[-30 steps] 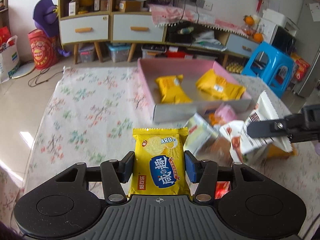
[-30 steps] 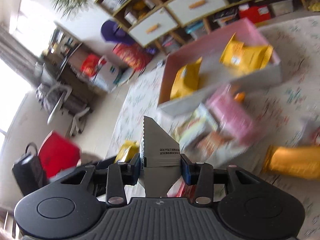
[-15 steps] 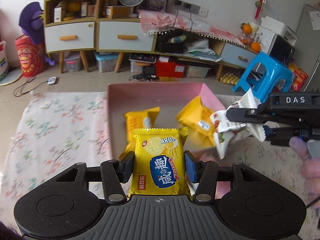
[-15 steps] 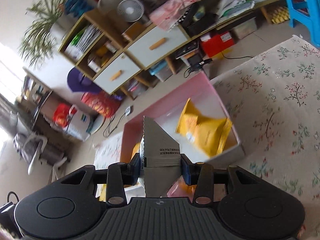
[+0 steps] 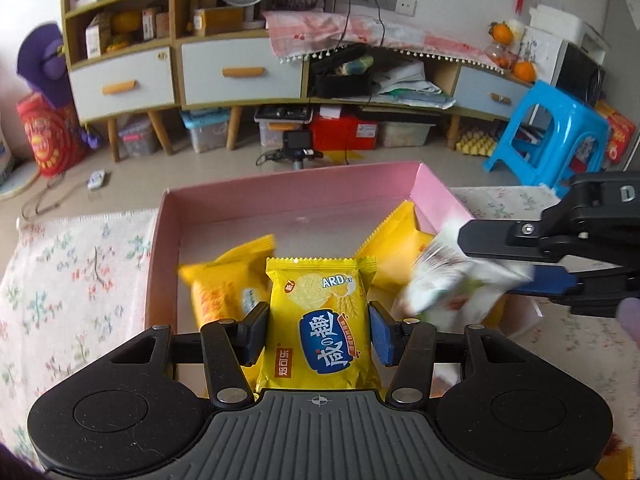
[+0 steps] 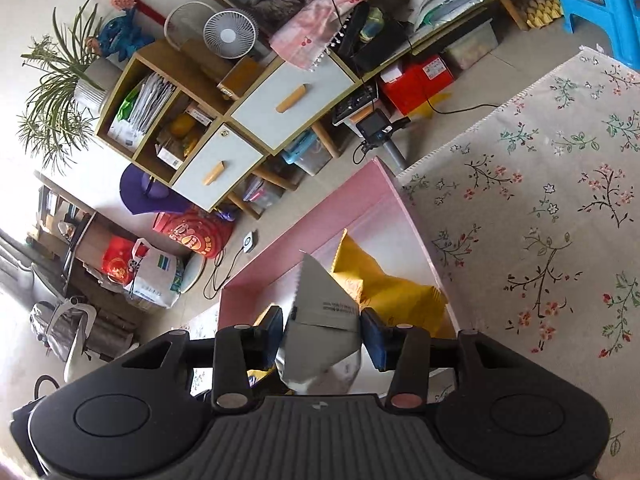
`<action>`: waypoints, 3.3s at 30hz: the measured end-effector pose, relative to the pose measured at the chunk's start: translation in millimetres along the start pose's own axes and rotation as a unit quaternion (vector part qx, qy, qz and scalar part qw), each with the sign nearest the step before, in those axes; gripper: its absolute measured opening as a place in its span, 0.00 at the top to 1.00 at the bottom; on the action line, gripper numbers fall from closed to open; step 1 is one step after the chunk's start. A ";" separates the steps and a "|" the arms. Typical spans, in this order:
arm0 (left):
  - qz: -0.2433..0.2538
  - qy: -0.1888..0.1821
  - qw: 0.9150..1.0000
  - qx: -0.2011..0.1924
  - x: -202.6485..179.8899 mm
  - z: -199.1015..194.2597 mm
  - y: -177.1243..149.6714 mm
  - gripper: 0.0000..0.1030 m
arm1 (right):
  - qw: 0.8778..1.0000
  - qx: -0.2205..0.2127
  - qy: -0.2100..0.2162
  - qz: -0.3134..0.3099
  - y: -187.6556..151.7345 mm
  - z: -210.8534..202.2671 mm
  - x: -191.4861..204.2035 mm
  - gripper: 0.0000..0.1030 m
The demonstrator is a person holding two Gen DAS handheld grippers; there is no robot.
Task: Organize snacks
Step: 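Carry cracker pack and pecan pack into the pink box and release, then withdraw both tools from the box back over the remaining snacks, then grasp red candy packet with left tool while right tool grasps gold bar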
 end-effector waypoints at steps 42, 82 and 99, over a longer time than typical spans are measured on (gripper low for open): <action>-0.008 0.007 1.000 0.029 30.8 -80.5 -58.7 0.07 | 0.995 0.038 -0.026 -0.093 -28.2 -55.6 32.6 0.12; 0.027 -0.040 0.999 -0.012 32.2 -126.6 -171.0 0.06 | 0.916 0.083 -0.104 -0.379 -139.7 -113.6 -5.2 0.10; 0.040 -0.065 0.997 -0.027 10.3 -114.5 -176.5 0.21 | 0.841 0.104 -0.097 -0.522 -148.3 -93.5 -1.5 0.17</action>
Point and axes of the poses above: each gripper's, at about its wrist camera, not at the fingertips, and z roughly the way its jaws point, x to its left, y to its top, the point moved 3 cm from there along z, roughly the way its jaws point, and after that the axes turned 11 degrees about y, right-handed, at the moved point
